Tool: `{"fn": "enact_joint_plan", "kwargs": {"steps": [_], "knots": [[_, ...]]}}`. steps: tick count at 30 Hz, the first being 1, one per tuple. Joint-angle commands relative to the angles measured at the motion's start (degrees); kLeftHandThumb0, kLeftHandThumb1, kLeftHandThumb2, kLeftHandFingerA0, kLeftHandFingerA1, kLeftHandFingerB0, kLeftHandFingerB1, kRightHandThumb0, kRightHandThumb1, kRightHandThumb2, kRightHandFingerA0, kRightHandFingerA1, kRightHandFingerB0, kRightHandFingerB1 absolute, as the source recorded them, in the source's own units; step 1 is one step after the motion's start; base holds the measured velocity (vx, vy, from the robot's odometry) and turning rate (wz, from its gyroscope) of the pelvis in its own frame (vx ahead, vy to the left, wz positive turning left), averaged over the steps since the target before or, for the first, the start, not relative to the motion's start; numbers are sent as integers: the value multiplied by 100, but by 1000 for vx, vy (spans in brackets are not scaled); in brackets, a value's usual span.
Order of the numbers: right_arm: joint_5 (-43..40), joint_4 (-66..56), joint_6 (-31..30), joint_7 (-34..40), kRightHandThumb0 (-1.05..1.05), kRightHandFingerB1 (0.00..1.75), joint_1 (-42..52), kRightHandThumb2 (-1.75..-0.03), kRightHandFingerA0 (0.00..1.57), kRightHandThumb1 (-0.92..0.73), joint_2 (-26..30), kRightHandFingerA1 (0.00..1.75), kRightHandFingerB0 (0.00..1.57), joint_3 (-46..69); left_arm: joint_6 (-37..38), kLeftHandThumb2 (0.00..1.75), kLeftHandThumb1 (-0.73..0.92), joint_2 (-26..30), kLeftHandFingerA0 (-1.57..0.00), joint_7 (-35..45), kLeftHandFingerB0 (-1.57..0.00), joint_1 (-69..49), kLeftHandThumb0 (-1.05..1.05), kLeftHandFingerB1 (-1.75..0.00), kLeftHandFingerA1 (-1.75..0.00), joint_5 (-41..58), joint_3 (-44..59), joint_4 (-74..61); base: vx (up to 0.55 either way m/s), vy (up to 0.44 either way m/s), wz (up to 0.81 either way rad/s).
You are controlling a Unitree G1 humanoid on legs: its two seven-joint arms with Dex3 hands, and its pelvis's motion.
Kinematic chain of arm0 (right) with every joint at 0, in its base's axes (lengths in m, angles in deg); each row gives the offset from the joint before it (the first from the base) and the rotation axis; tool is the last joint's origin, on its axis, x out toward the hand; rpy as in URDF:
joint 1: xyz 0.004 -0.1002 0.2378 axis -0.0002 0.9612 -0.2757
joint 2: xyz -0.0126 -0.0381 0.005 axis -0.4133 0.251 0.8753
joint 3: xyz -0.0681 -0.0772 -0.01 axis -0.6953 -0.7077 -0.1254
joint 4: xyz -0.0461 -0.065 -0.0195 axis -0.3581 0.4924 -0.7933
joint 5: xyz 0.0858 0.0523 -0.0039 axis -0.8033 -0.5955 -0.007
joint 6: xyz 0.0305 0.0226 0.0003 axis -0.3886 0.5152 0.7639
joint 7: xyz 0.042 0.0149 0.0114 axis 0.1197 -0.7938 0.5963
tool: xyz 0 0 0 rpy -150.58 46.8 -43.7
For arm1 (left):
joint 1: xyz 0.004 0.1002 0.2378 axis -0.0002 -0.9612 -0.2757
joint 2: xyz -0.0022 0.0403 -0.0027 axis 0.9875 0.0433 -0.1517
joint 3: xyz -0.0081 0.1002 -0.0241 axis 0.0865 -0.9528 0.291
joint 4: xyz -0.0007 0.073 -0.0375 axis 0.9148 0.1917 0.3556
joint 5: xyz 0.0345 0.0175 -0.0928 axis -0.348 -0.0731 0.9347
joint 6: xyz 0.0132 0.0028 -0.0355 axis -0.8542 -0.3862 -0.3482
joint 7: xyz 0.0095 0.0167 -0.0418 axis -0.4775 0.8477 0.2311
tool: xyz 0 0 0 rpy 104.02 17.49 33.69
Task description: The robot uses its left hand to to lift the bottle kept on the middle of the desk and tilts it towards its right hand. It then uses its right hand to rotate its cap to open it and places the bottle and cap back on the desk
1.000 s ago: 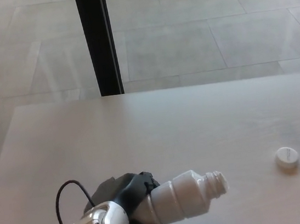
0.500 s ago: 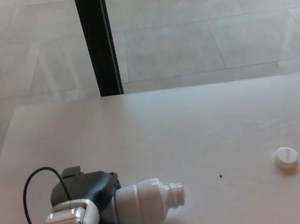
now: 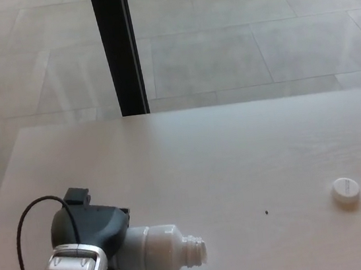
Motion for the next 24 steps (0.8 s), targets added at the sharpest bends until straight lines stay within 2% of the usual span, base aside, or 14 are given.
{"fn": "enact_joint_plan", "kwargs": {"steps": [1,3,4,6,7,8,11,13,14,15,18,19,23,24], "knots": [[-1214,-197,-579,-550,-105,152,18,-100,110,-33,-100,148,65,364,1043,91,52,237,0,-22,-8,-362,-84,-8,-25,-82,-133,264,0,0,0],[-1128,-255,-589,-538,-105,155,-4,-95,107,-37,-80,152,58,354,962,91,56,187,0,230,0,-372,-94,0,-20,94,14,136,0,0,0],[-1118,-336,-676,-539,-105,136,-7,-113,111,-31,-88,157,59,356,1008,77,53,164,0,235,0,-377,-87,-1,0,169,101,123,0,0,0],[-1042,-414,-802,-513,-105,153,-10,-90,96,-40,-88,162,52,363,1105,93,57,98,0,140,0,-439,-100,0,-25,317,280,122,0,0,0],[-997,-455,-850,-505,-105,154,-7,-88,90,-42,-90,165,51,366,1150,60,62,60,0,157,0,-473,-91,0,0,402,395,103,0,0,0],[-945,-460,-880,-479,-105,155,-23,-86,84,-43,-94,169,48,362,1151,75,54,22,0,255,0,-500,-94,0,0,497,518,53,0,0,0],[-897,-472,-978,-477,-105,159,-64,-88,73,-42,-104,174,48,352,1163,60,63,-38,0,507,0,-514,-95,0,0,546,731,-1,0,0,0],[-885,-498,-1013,-484,-105,158,-84,-87,70,-42,-107,173,47,341,1190,74,54,-69,0,580,0,-555,-98,0,0,579,842,-24,0,0,0],[-818,-467,-978,-460,-105,159,-86,-88,69,-43,-96,174,45,334,1235,96,60,-72,0,586,0,-579,-105,0,-30,582,894,-29,0,0,0],[-810,-453,-960,-463,-105,159,-89,-87,67,-44,-95,174,43,330,1282,96,60,-76,0,614,0,-605,-105,-1,-31,621,963,-35,0,0,0],[-767,-526,-1108,-515,-105,155,-23,-87,67,-41,-98,175,37,292,1275,93,58,-152,0,713,0,-750,-102,0,-28,854,1325,-137,0,0,0],[-752,-549,-1156,-532,-105,161,-7,-79,71,-48,-91,174,31,285,1303,69,54,-160,0,734,0,-774,-91,0,0,873,1390,-153,0,0,0],[-804,-820,-1521,-767,-105,162,169,-77,69,-48,-46,175,19,245,1331,59,59,-166,0,852,0,-975,-92,0,0,1320,2053,-402,0,0,0],[-788,-861,-1594,-797,-105,161,201,-78,67,-49,-29,175,16,242,1342,74,52,-197,0,909,0,-989,-94,0,0,1504,2268,-386,0,0,0]]}}
